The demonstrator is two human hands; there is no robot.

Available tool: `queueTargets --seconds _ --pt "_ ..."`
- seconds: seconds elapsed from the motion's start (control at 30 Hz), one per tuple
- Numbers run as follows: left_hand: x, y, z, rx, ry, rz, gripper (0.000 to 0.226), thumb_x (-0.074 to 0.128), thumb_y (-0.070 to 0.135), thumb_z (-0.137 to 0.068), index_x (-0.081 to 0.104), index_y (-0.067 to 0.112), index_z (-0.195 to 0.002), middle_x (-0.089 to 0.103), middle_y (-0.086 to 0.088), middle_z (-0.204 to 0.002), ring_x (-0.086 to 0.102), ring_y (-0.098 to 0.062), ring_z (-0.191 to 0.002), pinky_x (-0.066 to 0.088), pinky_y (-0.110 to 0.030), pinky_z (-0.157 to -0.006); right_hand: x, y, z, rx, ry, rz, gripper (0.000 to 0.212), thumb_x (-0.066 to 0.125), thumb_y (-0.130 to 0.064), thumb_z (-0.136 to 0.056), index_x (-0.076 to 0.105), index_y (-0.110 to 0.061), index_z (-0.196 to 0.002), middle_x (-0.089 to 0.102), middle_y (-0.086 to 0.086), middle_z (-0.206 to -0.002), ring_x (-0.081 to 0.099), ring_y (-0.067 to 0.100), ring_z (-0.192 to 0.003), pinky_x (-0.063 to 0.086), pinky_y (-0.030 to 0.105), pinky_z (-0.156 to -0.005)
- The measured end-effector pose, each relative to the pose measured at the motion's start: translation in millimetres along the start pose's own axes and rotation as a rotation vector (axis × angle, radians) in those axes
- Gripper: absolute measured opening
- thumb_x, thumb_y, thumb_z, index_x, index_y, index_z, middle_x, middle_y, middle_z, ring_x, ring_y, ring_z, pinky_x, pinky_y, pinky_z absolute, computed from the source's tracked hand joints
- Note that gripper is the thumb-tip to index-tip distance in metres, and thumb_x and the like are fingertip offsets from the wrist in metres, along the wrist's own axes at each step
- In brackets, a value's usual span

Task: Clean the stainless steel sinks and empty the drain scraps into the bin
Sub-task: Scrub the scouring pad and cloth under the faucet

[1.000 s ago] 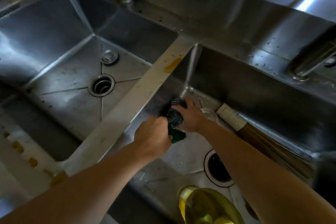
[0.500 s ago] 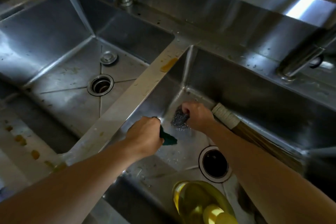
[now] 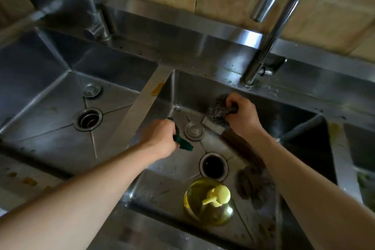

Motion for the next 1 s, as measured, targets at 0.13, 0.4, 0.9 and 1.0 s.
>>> queueTargets --seconds 0.13,0.4,0.9,1.0 --pt "17 3 5 -0.008 -0.023 0.034 0.025 0.077 0.022 -0.078 0.065 0.012 -0.097 0.064 -0.003 -0.103 0.062 -0.02 -0.096 0.048 -0.026 -0.072 56 59 45 0.129 -0.322 0.273 0.039 0.056 0.009 -0.078 0.042 -0.026 -0.067 0.051 0.0 -0.084 0.05 0.015 -0.073 0.04 0.021 -0.059" --pt "28 8 11 0.014 -0.03 0.026 0.023 0.079 0.02 -0.076 0.067 0.011 -0.093 0.066 -0.005 -0.101 0.063 -0.022 -0.095 0.055 -0.035 -0.082 28 48 59 0.057 -0.037 0.184 0.028 0.056 0.012 -0.072 0.047 -0.014 -0.077 0.053 0.004 -0.09 0.049 0.021 -0.08 0.036 0.025 -0.06" --pt "23 12 8 0.039 -0.038 -0.004 0.026 0.079 0.023 -0.077 0.066 0.017 -0.098 0.064 -0.003 -0.106 0.061 -0.019 -0.094 0.052 -0.028 -0.075 27 68 73 0.309 -0.113 0.373 0.024 0.052 0.006 -0.082 0.059 -0.016 -0.089 0.052 0.005 -0.088 0.056 0.027 -0.083 0.038 0.027 -0.064" --pt "12 14 14 0.074 -0.022 0.004 0.022 0.078 0.023 -0.077 0.063 0.021 -0.092 0.064 0.0 -0.102 0.059 -0.017 -0.086 0.047 -0.026 -0.066 21 49 75 0.196 -0.069 0.295 0.026 0.053 0.01 -0.077 0.05 -0.015 -0.08 0.048 0.004 -0.089 0.051 0.025 -0.08 0.036 0.025 -0.062"
Point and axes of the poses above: each hand's wrist, its own z-axis away from the middle knuckle, its own x-axis out of the palm, y = z × x, the point moved 9 cm from there along -z, towards the middle knuckle
